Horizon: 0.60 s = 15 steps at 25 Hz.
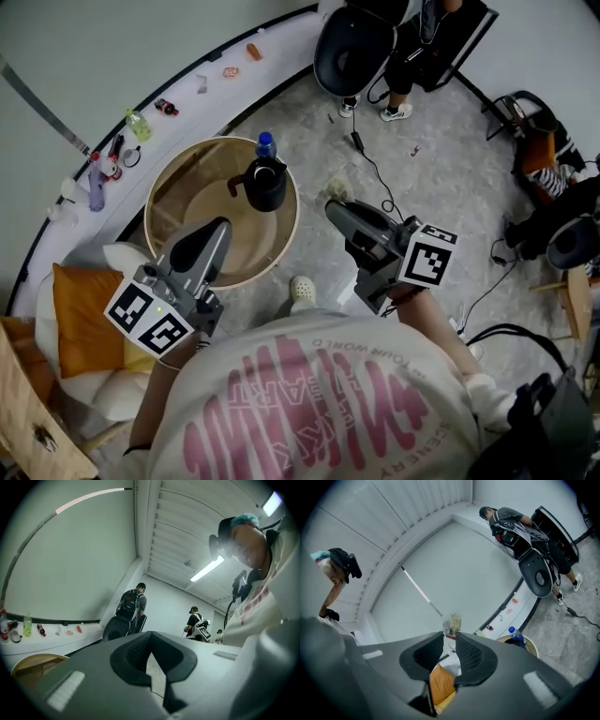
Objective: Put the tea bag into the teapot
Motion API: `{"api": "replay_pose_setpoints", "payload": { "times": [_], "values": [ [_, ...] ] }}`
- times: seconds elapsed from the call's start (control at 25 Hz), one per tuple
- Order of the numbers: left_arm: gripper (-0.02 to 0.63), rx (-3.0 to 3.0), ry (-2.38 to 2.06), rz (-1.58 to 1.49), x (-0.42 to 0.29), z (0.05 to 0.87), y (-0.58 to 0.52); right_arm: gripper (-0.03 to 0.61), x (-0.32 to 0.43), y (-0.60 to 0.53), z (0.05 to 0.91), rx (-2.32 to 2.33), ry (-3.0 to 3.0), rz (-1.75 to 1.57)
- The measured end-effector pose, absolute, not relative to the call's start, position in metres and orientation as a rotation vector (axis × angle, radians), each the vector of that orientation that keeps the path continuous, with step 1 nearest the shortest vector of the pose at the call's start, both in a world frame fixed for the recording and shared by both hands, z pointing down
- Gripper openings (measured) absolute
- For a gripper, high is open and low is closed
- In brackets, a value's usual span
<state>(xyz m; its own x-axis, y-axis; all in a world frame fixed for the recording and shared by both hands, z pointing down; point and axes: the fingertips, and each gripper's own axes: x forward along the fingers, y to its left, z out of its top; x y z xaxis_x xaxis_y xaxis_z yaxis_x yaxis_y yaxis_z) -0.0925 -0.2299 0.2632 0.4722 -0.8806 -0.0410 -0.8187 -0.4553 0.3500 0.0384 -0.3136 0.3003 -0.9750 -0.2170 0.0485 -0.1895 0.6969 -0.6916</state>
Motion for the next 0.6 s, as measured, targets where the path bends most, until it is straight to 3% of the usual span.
{"api": "replay_pose_setpoints", "payload": {
  "times": [0.6],
  "values": [
    [0.012,2.309,-1.578,-0.289,-0.085,0.285,-0.320,0.087,0.006,-0.402,0.339,-0.082,2.959,-1.275]
  ]
}}
